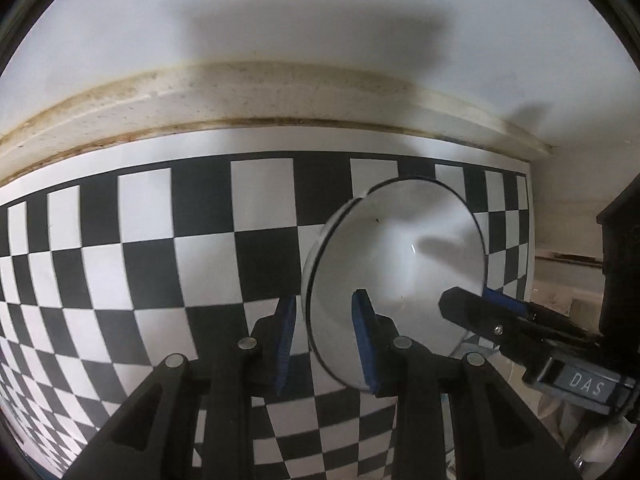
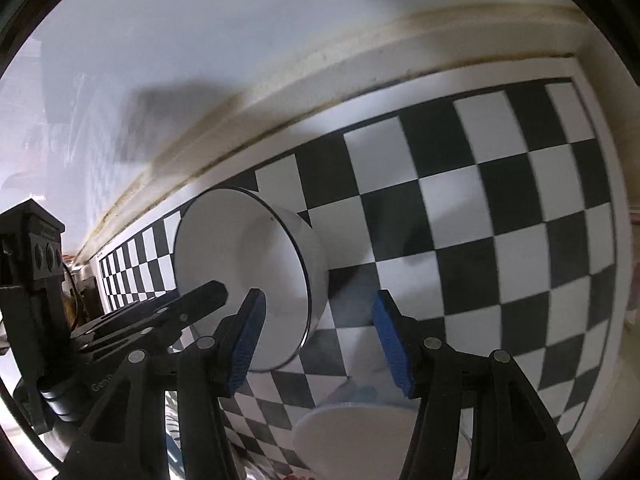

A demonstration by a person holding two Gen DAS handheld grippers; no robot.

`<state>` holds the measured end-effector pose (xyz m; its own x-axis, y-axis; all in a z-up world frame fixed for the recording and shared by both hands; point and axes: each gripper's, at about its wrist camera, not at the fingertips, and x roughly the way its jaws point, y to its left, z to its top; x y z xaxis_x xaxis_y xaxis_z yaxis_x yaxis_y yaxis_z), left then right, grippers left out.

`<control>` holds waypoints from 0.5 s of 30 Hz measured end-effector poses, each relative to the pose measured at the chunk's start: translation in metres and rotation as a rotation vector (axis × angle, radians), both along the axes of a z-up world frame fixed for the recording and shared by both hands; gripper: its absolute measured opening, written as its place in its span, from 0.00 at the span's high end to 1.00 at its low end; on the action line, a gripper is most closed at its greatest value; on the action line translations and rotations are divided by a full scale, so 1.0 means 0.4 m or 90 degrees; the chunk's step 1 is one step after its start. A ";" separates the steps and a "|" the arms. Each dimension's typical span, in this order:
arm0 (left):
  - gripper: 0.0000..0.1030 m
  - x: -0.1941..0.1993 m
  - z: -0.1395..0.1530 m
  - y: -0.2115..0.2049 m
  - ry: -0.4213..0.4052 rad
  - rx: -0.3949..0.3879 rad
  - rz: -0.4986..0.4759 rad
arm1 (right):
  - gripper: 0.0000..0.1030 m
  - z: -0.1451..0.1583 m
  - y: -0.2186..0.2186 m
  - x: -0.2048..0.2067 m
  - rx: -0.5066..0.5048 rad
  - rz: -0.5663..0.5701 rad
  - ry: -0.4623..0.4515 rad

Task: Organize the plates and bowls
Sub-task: 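Lower the flower-print bowl into the plain white bowl with both tools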

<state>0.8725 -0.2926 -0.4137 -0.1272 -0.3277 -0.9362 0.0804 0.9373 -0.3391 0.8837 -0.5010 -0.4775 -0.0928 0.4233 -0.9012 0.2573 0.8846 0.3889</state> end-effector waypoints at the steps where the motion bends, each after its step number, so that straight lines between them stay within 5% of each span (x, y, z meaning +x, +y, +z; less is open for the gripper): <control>1: 0.74 0.002 -0.006 -0.002 -0.001 0.003 -0.002 | 0.48 -0.009 0.004 0.004 0.001 0.003 0.003; 8: 0.75 -0.002 -0.012 -0.054 -0.035 0.031 -0.041 | 0.86 -0.055 0.018 0.011 -0.003 0.010 0.022; 15: 0.76 -0.006 0.009 -0.036 -0.043 0.024 -0.027 | 0.89 -0.052 0.028 0.004 -0.022 0.019 0.020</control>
<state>0.8702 -0.3070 -0.4100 -0.0771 -0.2884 -0.9544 0.1416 0.9444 -0.2968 0.8853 -0.4896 -0.4983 -0.1337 0.3891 -0.9114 0.2420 0.9047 0.3507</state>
